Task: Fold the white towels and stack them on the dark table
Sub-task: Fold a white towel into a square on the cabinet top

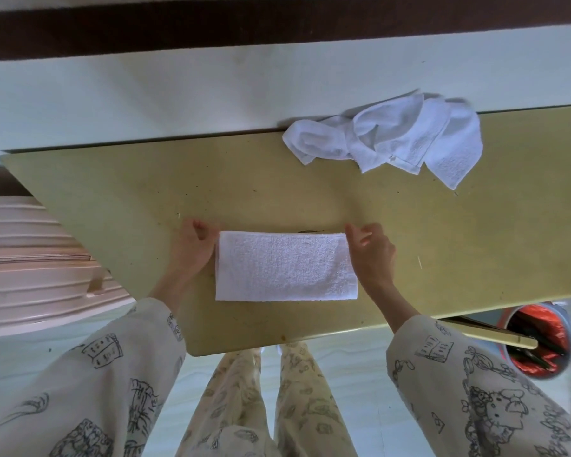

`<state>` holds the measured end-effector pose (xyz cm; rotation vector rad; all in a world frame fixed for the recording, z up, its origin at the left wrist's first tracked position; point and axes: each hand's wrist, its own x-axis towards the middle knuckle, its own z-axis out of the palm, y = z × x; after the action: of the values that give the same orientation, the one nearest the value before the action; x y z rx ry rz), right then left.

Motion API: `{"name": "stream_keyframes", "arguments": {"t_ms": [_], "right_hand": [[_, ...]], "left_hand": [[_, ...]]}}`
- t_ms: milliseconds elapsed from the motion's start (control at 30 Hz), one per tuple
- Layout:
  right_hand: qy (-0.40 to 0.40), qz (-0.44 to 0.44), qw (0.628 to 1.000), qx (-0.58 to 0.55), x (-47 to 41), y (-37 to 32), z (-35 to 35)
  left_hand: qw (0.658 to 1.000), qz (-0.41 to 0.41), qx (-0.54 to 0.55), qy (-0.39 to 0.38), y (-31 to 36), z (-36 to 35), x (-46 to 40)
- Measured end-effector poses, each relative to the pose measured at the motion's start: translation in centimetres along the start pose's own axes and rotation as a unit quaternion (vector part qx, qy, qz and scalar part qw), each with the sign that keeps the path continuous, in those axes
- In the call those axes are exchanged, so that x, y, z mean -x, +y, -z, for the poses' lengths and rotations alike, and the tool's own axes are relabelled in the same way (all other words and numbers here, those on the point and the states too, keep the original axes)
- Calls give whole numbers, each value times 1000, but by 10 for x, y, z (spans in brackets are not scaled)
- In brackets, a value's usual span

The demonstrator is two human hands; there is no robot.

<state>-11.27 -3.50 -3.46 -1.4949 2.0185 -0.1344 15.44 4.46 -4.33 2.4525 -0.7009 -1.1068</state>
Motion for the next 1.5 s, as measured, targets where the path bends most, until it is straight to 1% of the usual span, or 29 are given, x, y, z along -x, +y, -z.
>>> {"name": "stream_keyframes", "arguments": {"t_ms": [33,67,100,133,167,200,267,333,433,500,533,600,667,767,833,900,933,1000,1067,1167,1233,1300,1433,1500], "right_hand": [[32,33,999,22,5,2,2],[60,82,994,39,12,5,3],[81,147,985,48,21,9,1],[94,220,969,57,29,12,-4],[98,289,950,70,39,16,-13],[83,344,932,81,47,18,-25],[31,398,913,86,60,16,-53],[11,400,911,102,60,14,-76],[29,383,911,152,40,26,-87],[38,388,899,198,29,39,-84],[40,389,893,221,26,42,-81],[37,381,889,250,26,44,-79],[29,373,889,264,28,42,-79],[22,361,889,280,29,41,-78],[16,357,889,286,29,40,-77],[9,355,887,294,29,38,-76],[5,355,887,296,30,38,-75],[1,353,887,299,29,38,-75],[0,351,887,302,29,38,-76],[0,355,885,300,29,38,-76],[-1,357,885,298,29,39,-76],[2,358,886,293,29,39,-76],[5,361,886,290,30,39,-76],[5,363,886,289,30,39,-75]], "left_hand": [[999,-9,-29,36,-5,4,5],[993,-40,-70,83,-10,7,11],[980,-93,-116,131,-14,5,19],[961,-161,-158,163,-17,-2,30],[940,-229,-180,175,-17,-12,41],[924,-287,-192,163,-16,-25,52],[898,-368,-217,100,-14,-55,64],[885,-386,-254,57,-14,-82,62],[877,-370,-305,45,-24,-93,40],[859,-374,-346,52,-41,-86,28],[856,-368,-358,63,-48,-79,25],[864,-334,-367,85,-62,-65,20],[879,-294,-365,89,-72,-54,17],[918,-227,-312,96,-81,-40,16],[937,-200,-255,131,-78,-34,23],[942,-173,-216,189,-65,-36,33],[949,-136,-197,207,-56,-39,37],[967,-36,-167,189,-38,-47,40],[976,22,-138,168,-26,-53,40],[981,39,-105,156,-19,-57,40],[984,19,-87,155,-15,-55,43],[989,1,-33,144,-12,-52,48],[990,34,62,123,-14,-46,52],[990,42,69,119,-14,-45,53]]}}
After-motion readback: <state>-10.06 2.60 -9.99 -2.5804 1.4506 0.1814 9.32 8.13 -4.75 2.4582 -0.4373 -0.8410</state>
